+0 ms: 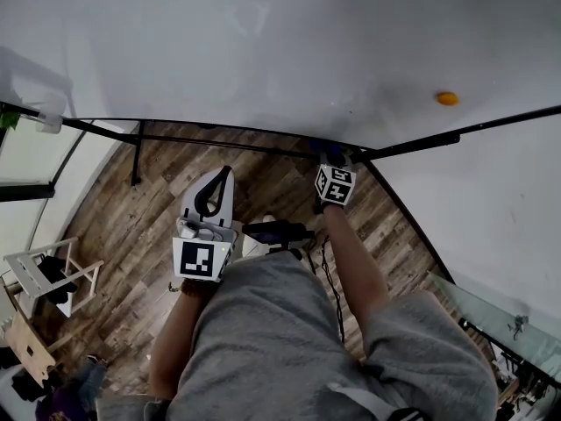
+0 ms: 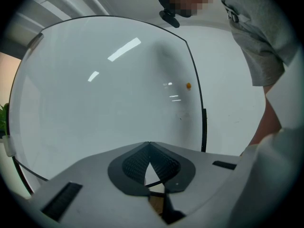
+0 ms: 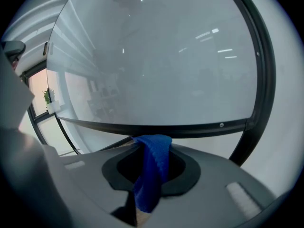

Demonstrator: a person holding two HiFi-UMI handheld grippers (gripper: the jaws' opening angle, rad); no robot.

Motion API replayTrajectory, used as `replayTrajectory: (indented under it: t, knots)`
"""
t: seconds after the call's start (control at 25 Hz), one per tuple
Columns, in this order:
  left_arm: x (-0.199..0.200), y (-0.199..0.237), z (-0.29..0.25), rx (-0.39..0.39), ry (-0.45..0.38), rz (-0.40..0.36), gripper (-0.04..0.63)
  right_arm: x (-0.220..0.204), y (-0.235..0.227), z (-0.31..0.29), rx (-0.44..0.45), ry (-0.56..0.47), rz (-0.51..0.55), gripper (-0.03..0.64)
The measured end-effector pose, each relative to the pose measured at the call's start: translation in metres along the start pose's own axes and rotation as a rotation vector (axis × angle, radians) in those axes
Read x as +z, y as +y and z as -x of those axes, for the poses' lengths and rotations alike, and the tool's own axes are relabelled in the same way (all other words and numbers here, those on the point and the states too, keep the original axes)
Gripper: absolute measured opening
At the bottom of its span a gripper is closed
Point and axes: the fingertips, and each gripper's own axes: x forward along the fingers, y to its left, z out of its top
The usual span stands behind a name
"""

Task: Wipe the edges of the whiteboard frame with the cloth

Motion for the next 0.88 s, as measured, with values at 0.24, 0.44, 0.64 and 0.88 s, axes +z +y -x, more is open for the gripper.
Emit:
replayTrajectory:
  t: [0.24, 0.44, 0.64, 0.88]
  knots:
    - [-0.001, 0.011, 0.004, -0.003, 0.013, -0.004, 0.009, -0.001, 0.015, -0.003, 0.006, 0.000, -0.003, 0.084]
    - [0.000, 0.020, 0.005, -0.002, 0.002, -0.023, 0.009, -0.002, 0.024, -0.005, 0.012, 0.000, -0.007, 0.084]
    - [0.001, 0.026, 0.004, -0.011, -0.002, -0.025, 0.009, 0.000, 0.031, -0.008, 0.009, 0.003, -0.014, 0.084]
    - [-0.002, 0.033, 0.004, -0.011, 0.010, -0.005, 0.009, -0.003, 0.040, -0.010, 0.009, 0.011, -0.017, 0.084]
